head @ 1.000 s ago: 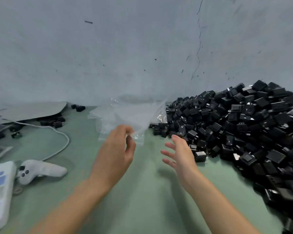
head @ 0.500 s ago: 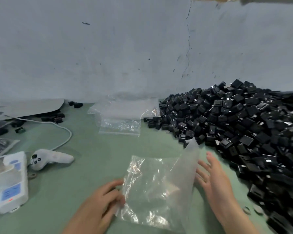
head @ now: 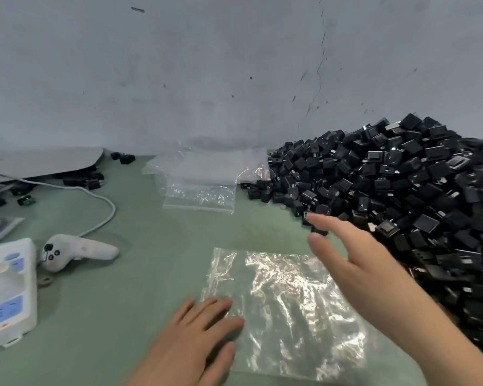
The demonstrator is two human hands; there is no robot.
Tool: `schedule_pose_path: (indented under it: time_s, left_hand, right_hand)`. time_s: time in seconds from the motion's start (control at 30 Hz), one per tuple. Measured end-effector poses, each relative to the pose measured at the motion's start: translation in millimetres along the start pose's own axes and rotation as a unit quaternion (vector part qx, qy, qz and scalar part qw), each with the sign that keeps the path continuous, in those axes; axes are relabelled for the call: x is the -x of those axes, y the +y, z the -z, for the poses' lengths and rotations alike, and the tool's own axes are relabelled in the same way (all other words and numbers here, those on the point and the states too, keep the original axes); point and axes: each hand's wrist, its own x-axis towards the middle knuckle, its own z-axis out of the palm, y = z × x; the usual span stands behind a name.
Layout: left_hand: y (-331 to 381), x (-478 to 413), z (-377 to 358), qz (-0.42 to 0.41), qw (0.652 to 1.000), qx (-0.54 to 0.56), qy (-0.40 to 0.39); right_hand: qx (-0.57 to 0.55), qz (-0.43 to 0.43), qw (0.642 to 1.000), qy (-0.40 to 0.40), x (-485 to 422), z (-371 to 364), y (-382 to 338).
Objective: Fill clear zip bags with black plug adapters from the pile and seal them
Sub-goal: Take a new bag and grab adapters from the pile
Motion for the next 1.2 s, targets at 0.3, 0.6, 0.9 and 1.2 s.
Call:
schedule_pose_path:
  time_s: [0.3, 0.6, 0.9, 1.2]
  left_hand:
    - [3, -8, -4, 0.054, 0.996, 0.006, 0.075]
    - [18, -171, -10, 0.121, 0.959, 0.243, 0.079]
    - [55, -319, -74, 0.107, 0.991, 0.013, -0.083]
    - [58, -323, -88, 0.103, 0.993, 0.037, -0.047]
  right_hand:
    - [0.220, -0.004, 0.962, -0.164, -1, -90, 60]
    - [-0.034, -0.038, 0.991, 0.124, -34, -48, 53]
    - [-0.164, -0.139, 0.947, 0.239, -56, -23, 88]
    - [-0.194, -0.151, 0.936, 0.250, -67, -25, 91]
